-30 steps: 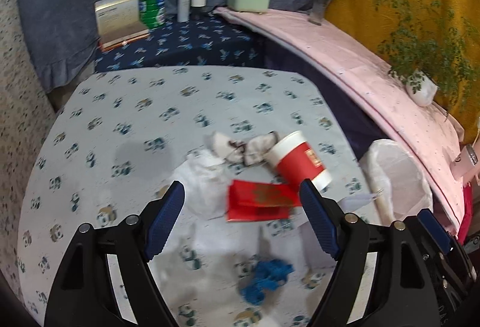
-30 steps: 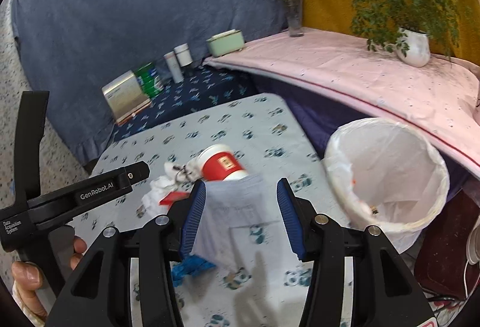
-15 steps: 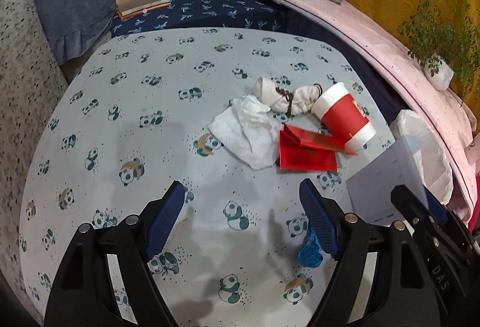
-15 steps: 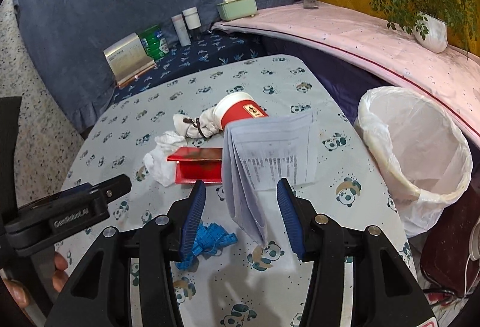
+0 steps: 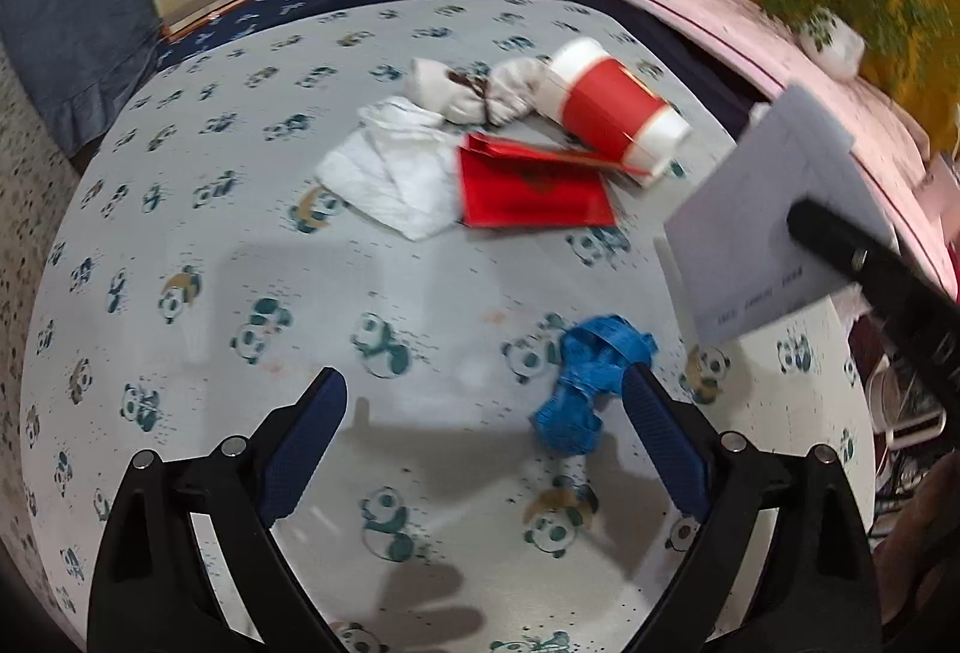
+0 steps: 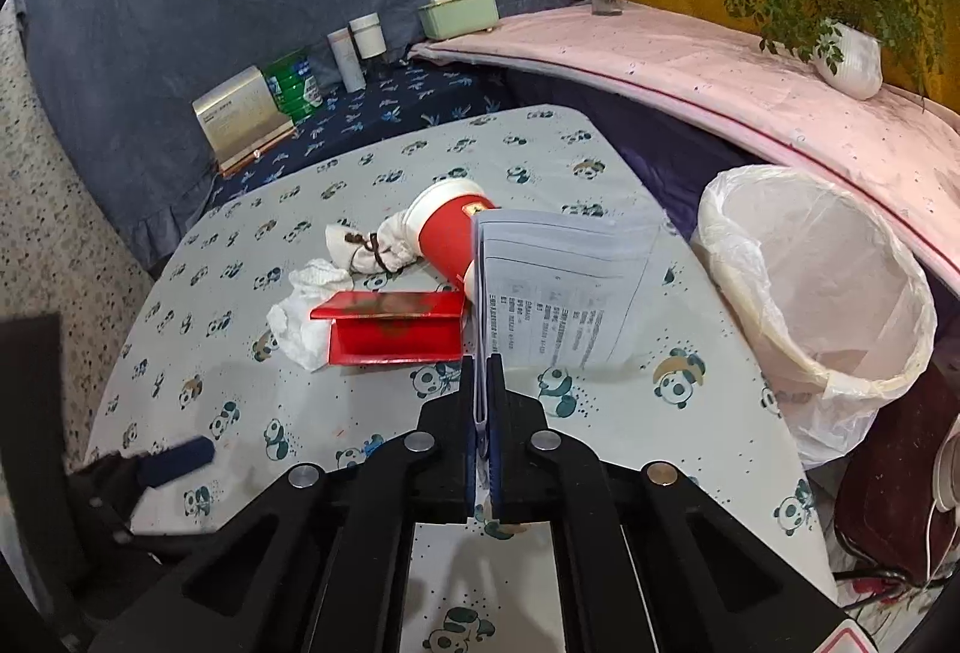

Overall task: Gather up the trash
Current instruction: 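Grasp the white paper sheets with the right gripper while the left gripper grasps the blue glove, then carry the paper sheets and blue glove over the white bin and open both grippers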

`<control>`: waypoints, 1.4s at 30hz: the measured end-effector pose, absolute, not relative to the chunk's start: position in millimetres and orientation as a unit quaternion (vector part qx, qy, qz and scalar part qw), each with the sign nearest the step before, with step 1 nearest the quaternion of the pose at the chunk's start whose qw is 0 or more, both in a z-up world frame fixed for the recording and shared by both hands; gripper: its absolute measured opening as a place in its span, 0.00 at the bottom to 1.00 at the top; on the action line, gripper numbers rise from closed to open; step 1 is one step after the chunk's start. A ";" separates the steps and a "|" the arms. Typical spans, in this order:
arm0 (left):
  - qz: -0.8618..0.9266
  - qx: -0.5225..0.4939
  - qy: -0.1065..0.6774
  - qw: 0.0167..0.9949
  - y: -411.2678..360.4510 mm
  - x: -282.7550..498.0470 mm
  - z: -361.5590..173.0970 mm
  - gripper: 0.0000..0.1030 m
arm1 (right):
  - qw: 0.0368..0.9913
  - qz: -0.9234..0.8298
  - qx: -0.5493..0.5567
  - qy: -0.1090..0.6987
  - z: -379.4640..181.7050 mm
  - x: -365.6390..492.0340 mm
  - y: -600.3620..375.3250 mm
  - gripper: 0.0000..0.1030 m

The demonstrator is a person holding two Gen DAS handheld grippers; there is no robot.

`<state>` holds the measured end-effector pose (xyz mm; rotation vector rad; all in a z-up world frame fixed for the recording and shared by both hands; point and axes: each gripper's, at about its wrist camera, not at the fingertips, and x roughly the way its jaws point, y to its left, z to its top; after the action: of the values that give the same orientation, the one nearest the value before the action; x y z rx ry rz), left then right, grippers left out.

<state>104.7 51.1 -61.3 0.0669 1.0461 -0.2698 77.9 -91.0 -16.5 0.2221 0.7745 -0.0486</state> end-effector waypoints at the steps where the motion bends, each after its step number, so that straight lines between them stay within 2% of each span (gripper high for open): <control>1: -0.134 0.037 0.499 0.856 45.7 103.0 -63.8 0.86 | 0.922 -0.025 0.108 0.372 -13.4 76.5 -91.6 0.03; 5: -0.140 0.056 0.504 0.851 29.9 102.1 -74.6 0.84 | 0.928 -0.031 0.110 0.356 -1.5 70.9 -99.1 0.02; 6: -0.139 0.059 0.505 0.850 27.4 103.1 -77.3 0.81 | 0.928 -0.032 0.112 0.353 0.9 69.5 -102.0 0.02; 8: -0.146 0.063 0.512 0.844 22.9 105.6 -81.9 0.69 | 0.929 -0.034 0.117 0.348 4.9 67.4 -107.8 0.02; 12: -0.146 0.070 0.519 0.840 18.0 108.4 -88.2 0.59 | 0.931 -0.040 0.121 0.343 8.3 63.7 -115.1 0.02; 15: -0.150 0.082 0.516 0.839 13.0 106.5 -89.3 0.42 | 0.930 -0.043 0.127 0.344 6.9 62.0 -120.9 0.02; 16: -0.153 0.084 0.516 0.839 11.4 105.9 -88.5 0.29 | 0.929 -0.043 0.128 0.344 6.6 61.5 -122.3 0.02; 17: -0.155 0.086 0.516 0.838 10.0 105.8 -87.7 0.21 | 0.929 -0.044 0.129 0.344 6.1 61.0 -123.4 0.02; 30: -0.173 0.083 0.482 0.855 -12.9 108.6 -48.8 0.19 | 0.934 -0.062 0.143 0.321 17.6 49.1 -147.0 0.02; 42: -0.234 0.087 0.448 0.858 -83.3 115.7 -7.0 0.19 | 0.937 -0.121 0.171 0.281 31.8 27.7 -211.5 0.02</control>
<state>115.7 -83.3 -7.0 0.1822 0.9415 -0.4925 27.7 -211.5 31.8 0.3499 0.5732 -0.2468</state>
